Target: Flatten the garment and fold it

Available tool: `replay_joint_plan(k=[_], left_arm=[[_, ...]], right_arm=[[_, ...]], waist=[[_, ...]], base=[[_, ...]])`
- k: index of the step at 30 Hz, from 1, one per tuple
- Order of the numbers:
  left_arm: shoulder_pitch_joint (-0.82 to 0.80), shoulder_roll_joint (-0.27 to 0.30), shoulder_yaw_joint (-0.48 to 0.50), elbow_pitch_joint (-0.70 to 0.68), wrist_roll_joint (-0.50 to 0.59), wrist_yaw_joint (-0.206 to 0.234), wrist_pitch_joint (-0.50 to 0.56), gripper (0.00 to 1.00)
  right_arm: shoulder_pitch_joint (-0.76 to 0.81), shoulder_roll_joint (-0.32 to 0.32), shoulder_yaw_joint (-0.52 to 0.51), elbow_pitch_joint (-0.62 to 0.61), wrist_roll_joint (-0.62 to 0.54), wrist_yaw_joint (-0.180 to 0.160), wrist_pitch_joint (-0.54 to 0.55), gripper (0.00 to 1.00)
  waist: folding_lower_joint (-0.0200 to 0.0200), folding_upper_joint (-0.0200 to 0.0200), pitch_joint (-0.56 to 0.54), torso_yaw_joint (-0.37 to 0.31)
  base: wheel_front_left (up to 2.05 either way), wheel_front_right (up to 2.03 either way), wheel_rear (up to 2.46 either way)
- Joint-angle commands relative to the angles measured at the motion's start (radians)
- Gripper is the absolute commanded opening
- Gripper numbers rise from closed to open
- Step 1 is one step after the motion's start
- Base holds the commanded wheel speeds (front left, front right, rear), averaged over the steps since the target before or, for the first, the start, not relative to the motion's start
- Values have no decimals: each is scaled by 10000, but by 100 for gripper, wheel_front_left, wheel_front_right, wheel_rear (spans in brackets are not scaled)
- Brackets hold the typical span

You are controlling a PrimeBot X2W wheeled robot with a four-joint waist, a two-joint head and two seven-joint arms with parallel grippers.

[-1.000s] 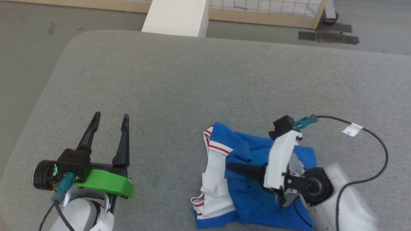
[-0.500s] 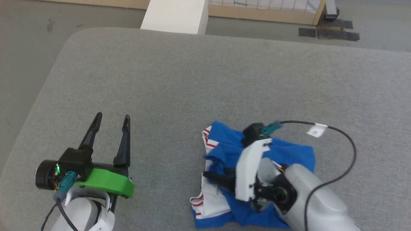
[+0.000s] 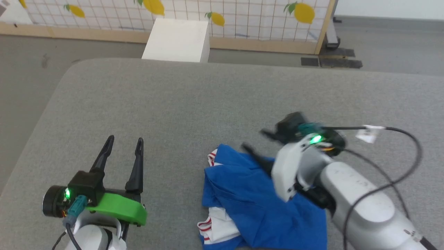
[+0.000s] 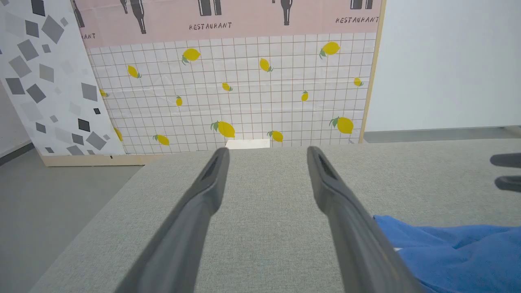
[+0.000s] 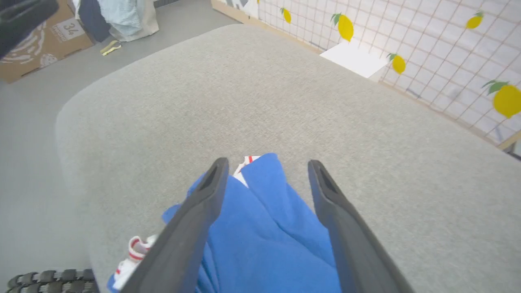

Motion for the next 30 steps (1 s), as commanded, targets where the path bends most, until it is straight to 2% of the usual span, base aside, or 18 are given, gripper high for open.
replay_joint_plan(k=[1, 7, 12, 16, 21, 30], left_arm=[[139, -26, 10, 8, 172, -12, -48, 100], [410, -69, 179, -7, -75, 15, -49, 100], [568, -29, 402, -3, -56, 158, -49, 100], [689, 26, 546, 62, -4, 220, -49, 100], [910, 48, 690, 66, 23, 335, -49, 100], [1322, 143, 745, 267, -58, 287, -49, 100]], right_arm=[[185, -48, -423, 57, -509, -13, -451, 100], [1277, -39, -2890, -113, -2442, -13, -2016, 100], [2272, -79, -4938, -459, -3067, -13, -2705, 100], [3081, -40, -6314, -1241, -3347, -13, -2999, 100], [4208, 171, -7238, -2635, -3520, -13, -2772, 100], [6638, 1009, -7669, -5287, -3448, -13, -1770, 100]], waist=[[0, 120, -211, -182], [0, 120, -325, -423], [0, 120, -359, -560], [0, 120, -402, -663], [0, 120, -528, -807], [0, 120, -801, -920]], base=[[0, 0, 0], [0, 0, 0], [0, 0, 0], [0, 0, 0], [0, 0, 0], [0, 0, 0]])
